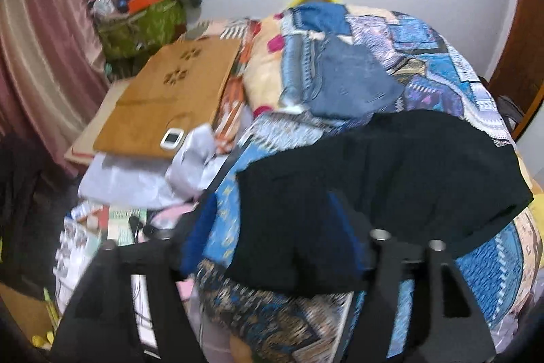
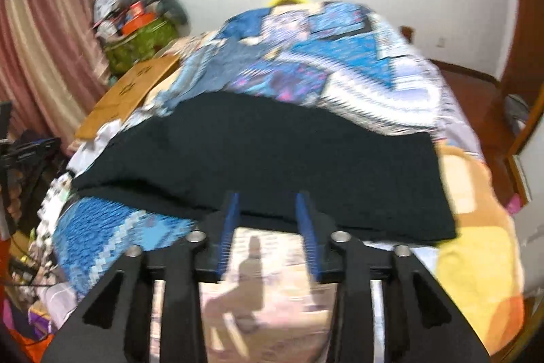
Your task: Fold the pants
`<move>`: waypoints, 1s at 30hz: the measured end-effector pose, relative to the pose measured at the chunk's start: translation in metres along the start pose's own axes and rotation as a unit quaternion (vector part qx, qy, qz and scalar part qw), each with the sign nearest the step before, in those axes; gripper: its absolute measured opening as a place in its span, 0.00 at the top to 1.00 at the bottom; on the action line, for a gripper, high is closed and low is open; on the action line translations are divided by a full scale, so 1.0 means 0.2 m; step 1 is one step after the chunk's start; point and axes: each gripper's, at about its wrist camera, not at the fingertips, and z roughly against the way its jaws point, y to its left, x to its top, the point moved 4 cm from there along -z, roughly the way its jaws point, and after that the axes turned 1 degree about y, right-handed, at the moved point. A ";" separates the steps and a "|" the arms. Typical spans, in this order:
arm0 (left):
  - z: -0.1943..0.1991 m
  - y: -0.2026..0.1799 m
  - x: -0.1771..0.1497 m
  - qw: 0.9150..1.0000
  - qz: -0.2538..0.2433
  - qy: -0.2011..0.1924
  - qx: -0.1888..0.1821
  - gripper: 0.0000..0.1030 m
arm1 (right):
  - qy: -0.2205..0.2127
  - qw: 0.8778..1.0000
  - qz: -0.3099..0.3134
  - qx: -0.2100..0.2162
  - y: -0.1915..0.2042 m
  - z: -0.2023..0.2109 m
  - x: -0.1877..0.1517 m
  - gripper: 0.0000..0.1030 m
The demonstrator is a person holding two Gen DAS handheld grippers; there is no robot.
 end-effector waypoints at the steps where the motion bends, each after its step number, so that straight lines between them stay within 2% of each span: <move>1: -0.02 -0.03 0.02 1.000 -0.005 -0.001 0.000 0.21 | -0.006 1.000 -0.010 -0.016 -0.06 0.02 0.00 0.51; 3: -0.07 -0.09 0.03 1.000 -0.013 0.005 -0.001 0.20 | -0.010 0.999 -0.030 -0.035 -0.16 0.03 0.00 0.45; 9: -0.34 -0.20 -0.05 0.996 -0.020 0.089 0.001 0.20 | 0.008 0.991 -0.105 -0.086 -0.51 0.01 -0.10 0.44; 13: -0.49 -0.16 -0.16 0.991 -0.003 0.135 0.018 0.20 | 0.037 0.982 -0.149 -0.110 -0.71 -0.05 -0.19 0.44; 15: -0.52 -0.13 -0.21 0.989 0.015 0.146 0.015 0.20 | 0.051 0.978 -0.168 -0.114 -0.79 -0.09 -0.23 0.44; 18: -0.54 -0.10 -0.24 0.988 0.040 0.148 0.013 0.11 | 0.063 0.973 -0.195 -0.106 -0.89 -0.15 -0.27 0.44; 22: -0.54 -0.07 -0.23 0.987 0.052 0.155 0.010 0.10 | 0.066 0.969 -0.220 -0.096 -0.93 -0.22 -0.28 0.44; 23: -0.53 -0.06 -0.22 0.987 0.050 0.155 0.014 0.10 | 0.066 0.968 -0.224 -0.093 -0.94 -0.24 -0.28 0.45; 27: -0.44 0.03 -0.17 0.989 0.043 0.130 0.053 0.10 | 0.075 0.972 -0.198 -0.100 -0.91 -0.30 -0.28 0.73; 30: -0.37 0.16 -0.16 0.988 0.072 0.125 0.056 0.10 | 0.082 0.975 -0.179 -0.104 -0.90 -0.33 -0.29 0.78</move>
